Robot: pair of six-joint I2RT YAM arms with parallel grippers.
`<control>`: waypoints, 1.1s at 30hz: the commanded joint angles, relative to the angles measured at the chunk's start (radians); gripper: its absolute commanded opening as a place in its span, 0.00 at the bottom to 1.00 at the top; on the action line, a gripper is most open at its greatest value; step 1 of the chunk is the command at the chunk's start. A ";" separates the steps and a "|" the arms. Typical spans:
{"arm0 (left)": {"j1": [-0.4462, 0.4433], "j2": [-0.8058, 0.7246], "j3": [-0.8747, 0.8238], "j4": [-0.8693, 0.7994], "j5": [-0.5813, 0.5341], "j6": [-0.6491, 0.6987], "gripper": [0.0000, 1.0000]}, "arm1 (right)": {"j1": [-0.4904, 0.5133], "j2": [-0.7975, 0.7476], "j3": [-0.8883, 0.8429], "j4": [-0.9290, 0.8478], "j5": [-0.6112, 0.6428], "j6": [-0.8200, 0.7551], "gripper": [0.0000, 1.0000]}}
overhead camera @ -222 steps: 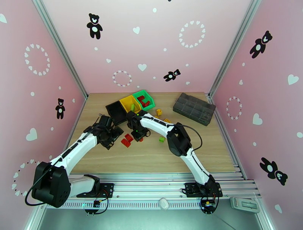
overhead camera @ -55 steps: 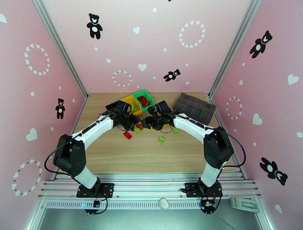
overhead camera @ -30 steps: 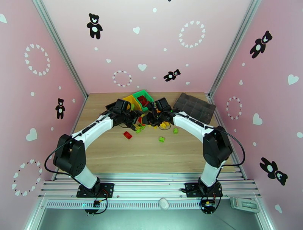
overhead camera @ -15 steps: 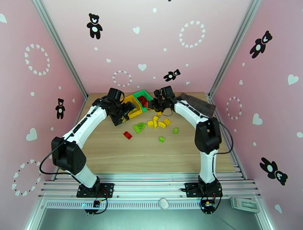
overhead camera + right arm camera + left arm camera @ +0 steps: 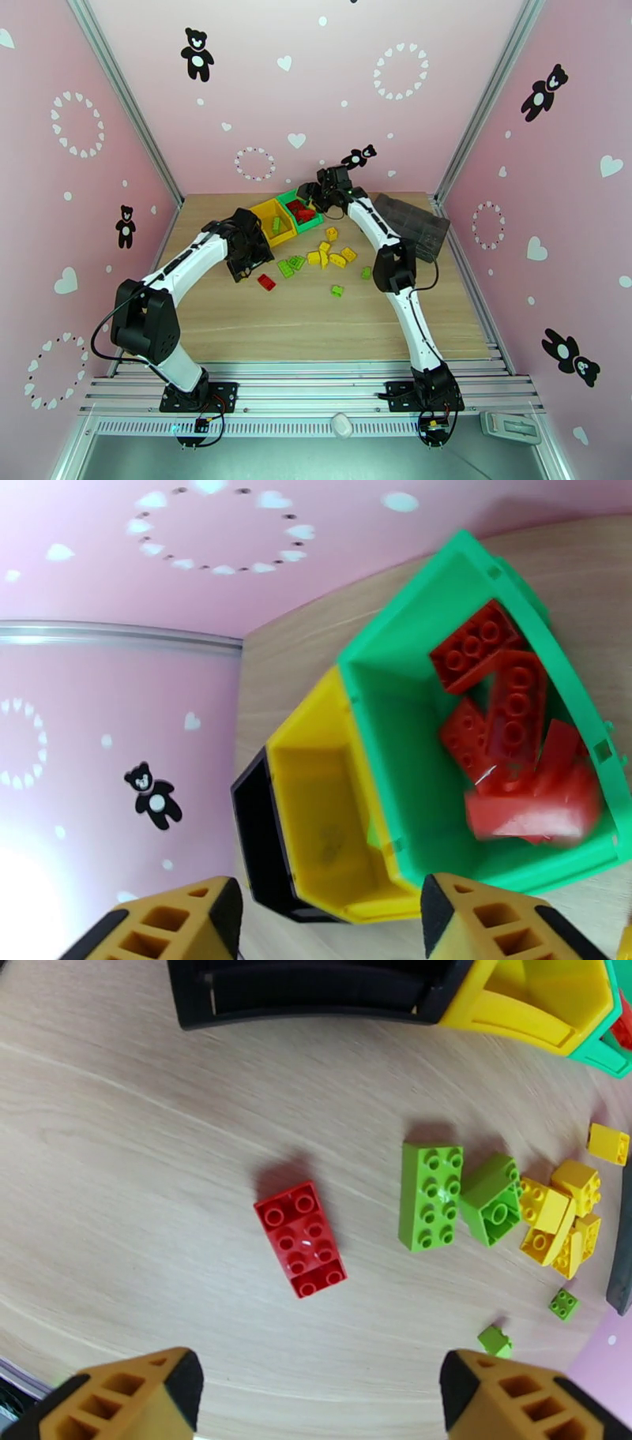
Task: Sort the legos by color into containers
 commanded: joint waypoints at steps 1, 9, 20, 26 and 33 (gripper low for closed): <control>-0.007 0.007 -0.010 0.002 -0.039 0.022 0.84 | -0.004 0.003 0.044 -0.025 -0.029 0.006 0.67; -0.006 0.050 -0.046 0.028 -0.028 -0.022 0.83 | 0.004 -0.172 -0.101 -0.123 -0.035 -0.149 0.69; -0.007 0.169 -0.063 0.109 0.018 -0.113 0.80 | 0.066 -0.522 -0.473 -0.237 0.057 -0.376 0.76; -0.012 0.251 -0.016 0.138 0.036 -0.138 0.80 | 0.094 -0.680 -0.686 -0.247 0.105 -0.426 0.77; -0.021 0.299 0.002 0.134 0.013 -0.144 0.74 | 0.093 -0.781 -0.833 -0.236 0.129 -0.437 0.77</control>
